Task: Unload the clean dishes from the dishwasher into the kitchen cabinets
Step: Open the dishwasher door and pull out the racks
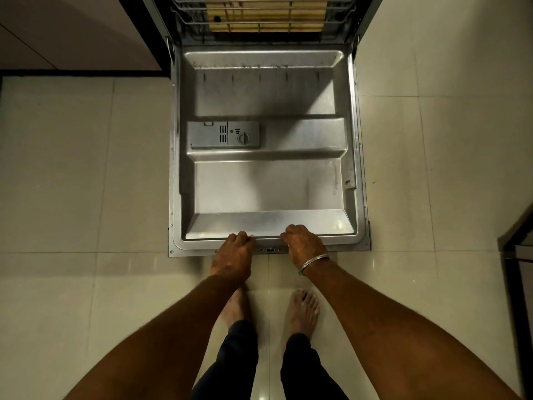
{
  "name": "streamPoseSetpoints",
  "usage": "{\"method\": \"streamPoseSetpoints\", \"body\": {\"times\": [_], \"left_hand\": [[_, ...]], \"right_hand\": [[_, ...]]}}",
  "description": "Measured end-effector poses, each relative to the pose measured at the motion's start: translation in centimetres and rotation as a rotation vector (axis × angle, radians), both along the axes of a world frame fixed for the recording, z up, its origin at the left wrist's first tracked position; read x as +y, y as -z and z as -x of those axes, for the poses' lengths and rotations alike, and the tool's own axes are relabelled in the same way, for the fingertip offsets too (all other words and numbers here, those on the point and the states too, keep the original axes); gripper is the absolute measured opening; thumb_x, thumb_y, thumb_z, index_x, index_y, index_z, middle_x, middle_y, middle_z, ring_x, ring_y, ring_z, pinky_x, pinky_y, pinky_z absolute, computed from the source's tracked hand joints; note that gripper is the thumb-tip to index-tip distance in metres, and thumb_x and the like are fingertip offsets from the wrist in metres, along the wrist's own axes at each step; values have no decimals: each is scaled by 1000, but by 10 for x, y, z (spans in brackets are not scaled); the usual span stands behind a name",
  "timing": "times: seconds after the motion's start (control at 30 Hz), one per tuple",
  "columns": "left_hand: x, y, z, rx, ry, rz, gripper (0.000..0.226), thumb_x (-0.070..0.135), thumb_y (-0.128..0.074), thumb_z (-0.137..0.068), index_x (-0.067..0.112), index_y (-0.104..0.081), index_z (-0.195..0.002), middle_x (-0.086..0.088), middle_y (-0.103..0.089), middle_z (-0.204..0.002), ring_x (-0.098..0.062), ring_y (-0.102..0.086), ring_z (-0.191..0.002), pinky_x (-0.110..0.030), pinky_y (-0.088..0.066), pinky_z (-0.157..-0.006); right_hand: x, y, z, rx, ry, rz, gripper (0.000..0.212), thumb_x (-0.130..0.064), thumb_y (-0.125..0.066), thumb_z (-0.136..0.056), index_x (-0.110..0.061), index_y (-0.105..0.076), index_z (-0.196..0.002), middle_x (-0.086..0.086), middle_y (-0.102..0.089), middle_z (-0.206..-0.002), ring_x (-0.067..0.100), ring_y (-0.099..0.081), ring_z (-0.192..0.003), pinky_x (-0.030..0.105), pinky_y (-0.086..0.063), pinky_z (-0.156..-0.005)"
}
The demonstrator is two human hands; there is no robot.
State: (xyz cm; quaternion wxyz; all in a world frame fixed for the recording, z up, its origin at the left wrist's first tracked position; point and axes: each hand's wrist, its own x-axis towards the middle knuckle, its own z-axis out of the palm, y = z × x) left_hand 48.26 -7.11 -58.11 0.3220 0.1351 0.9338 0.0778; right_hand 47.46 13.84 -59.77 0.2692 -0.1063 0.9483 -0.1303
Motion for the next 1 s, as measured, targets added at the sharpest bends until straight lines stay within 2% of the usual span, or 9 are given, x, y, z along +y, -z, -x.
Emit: {"method": "streamPoseSetpoints", "body": {"times": [0.1, 0.23, 0.33, 0.4, 0.5, 0.7, 0.87, 1.0], "left_hand": [[0, 1, 1, -12, 7, -3, 65, 15, -67, -90, 19, -40, -150, -6, -44, -140, -26, -44, -125, -38, -48, -99], [0, -1, 2, -30, 11, 1, 63, 17, -63, -93, 17, -38, -151, -7, -43, -143, -27, -44, -127, -38, -47, -101], [-1, -11, 6, -60, 35, -7, 62, 17, -60, -95, 15, -37, -152, -9, -41, -150, -28, -43, -133, -39, -42, -110], [-3, -18, 10, -73, 31, -5, 66, 18, -58, -98, 13, -30, -157, -12, -31, -161, -30, -35, -144, -40, -35, -119], [-2, -45, 23, -17, 2, -17, 66, 21, -54, -102, 14, -24, -160, -13, -22, -167, -31, -26, -151, -42, -29, -123], [11, -124, 71, 154, -63, -85, 58, 23, -51, -105, 19, -30, -158, -10, -27, -166, -30, -31, -151, -44, -36, -120], [18, -182, 127, 239, -107, -132, 56, 28, -50, -105, 22, -30, -158, -9, -25, -167, -29, -27, -153, -44, -32, -122], [23, -222, 175, 276, -108, -144, 57, 26, -54, -103, 21, -32, -156, -9, -26, -166, -30, -27, -152, -46, -31, -123]], "right_hand": [[-1, 1, 1, -27, -50, -26, 43, 3, -64, -84, -11, -67, -124, 9, -58, -120, 28, -53, -117, 43, -55, -89], [-3, -2, -1, -42, -64, -48, 51, 2, -68, -82, -11, -62, -130, 9, -54, -127, 28, -51, -121, 40, -53, -94], [-1, -13, -3, -44, -104, -49, 60, -2, -71, -79, -12, -56, -136, 8, -52, -130, 28, -50, -122, 40, -49, -98], [1, -21, -1, -16, -94, -36, 63, -6, -72, -79, -12, -52, -138, 8, -53, -132, 28, -51, -122, 40, -48, -100], [2, -50, 11, 65, -59, -14, 65, -6, -73, -78, -9, -52, -140, 10, -55, -134, 30, -53, -123, 41, -48, -102], [-3, -120, 68, 194, -16, 14, 66, -6, -69, -78, -11, -50, -141, 7, -53, -135, 29, -51, -125, 42, -47, -105], [-15, -187, 128, 274, 16, 21, 71, -11, -71, -83, -13, -43, -148, 6, -49, -145, 26, -45, -135, 38, -37, -114], [-18, -227, 173, 322, 43, 3, 74, -10, -74, -80, -12, -44, -148, 8, -51, -144, 28, -47, -134, 38, -40, -113]]}}
